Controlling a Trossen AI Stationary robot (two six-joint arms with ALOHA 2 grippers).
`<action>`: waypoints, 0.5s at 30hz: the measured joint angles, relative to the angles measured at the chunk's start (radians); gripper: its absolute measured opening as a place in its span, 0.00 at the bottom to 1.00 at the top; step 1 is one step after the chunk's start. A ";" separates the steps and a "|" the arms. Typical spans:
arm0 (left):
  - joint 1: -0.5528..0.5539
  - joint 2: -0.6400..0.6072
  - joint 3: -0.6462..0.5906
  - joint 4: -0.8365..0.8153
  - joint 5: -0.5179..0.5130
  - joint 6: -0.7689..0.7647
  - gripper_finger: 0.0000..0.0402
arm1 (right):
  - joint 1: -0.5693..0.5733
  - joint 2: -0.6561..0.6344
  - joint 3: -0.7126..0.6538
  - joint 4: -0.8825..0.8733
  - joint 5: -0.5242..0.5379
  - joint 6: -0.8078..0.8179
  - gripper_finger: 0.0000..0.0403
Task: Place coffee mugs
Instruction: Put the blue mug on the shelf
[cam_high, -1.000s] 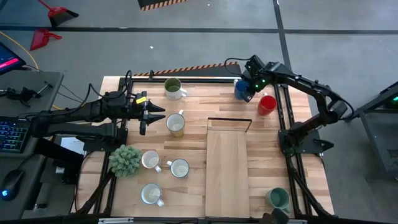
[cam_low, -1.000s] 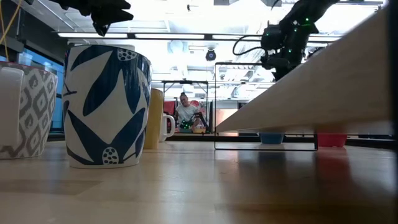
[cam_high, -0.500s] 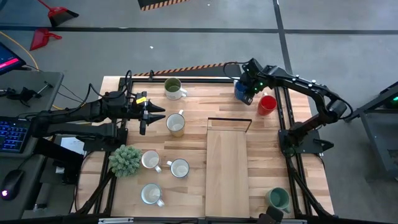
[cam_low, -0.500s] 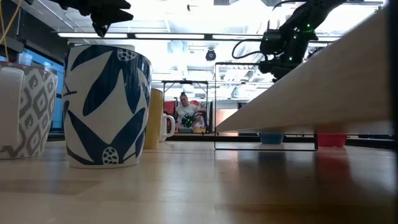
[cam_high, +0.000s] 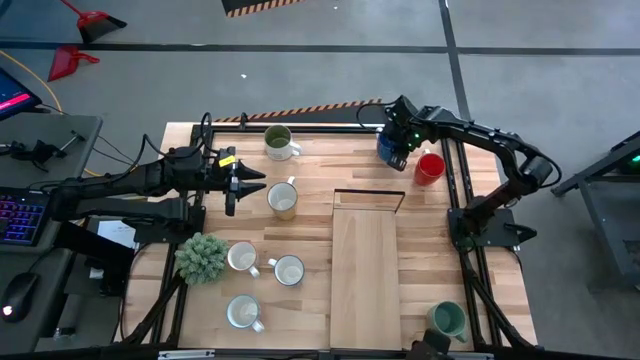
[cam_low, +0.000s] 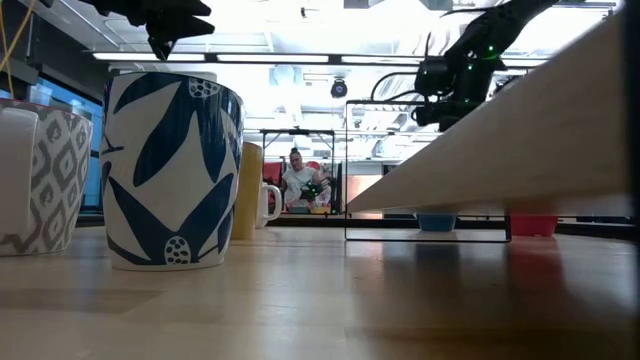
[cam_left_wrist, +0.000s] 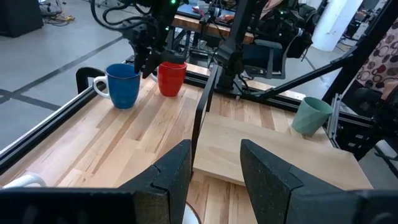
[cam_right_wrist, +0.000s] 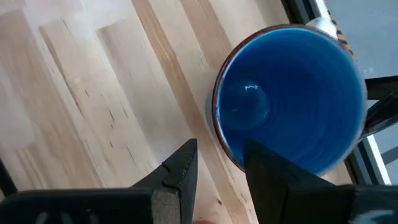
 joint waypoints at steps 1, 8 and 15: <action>0.000 0.000 0.000 0.001 0.000 0.000 0.32 | 0.000 0.002 0.000 0.011 0.006 0.001 0.27; 0.000 0.000 0.000 0.006 -0.004 0.000 0.32 | 0.000 0.002 0.000 0.023 0.022 -0.006 0.27; 0.000 0.000 0.000 0.006 -0.004 0.001 0.32 | 0.000 0.002 0.000 0.020 -0.003 -0.006 0.27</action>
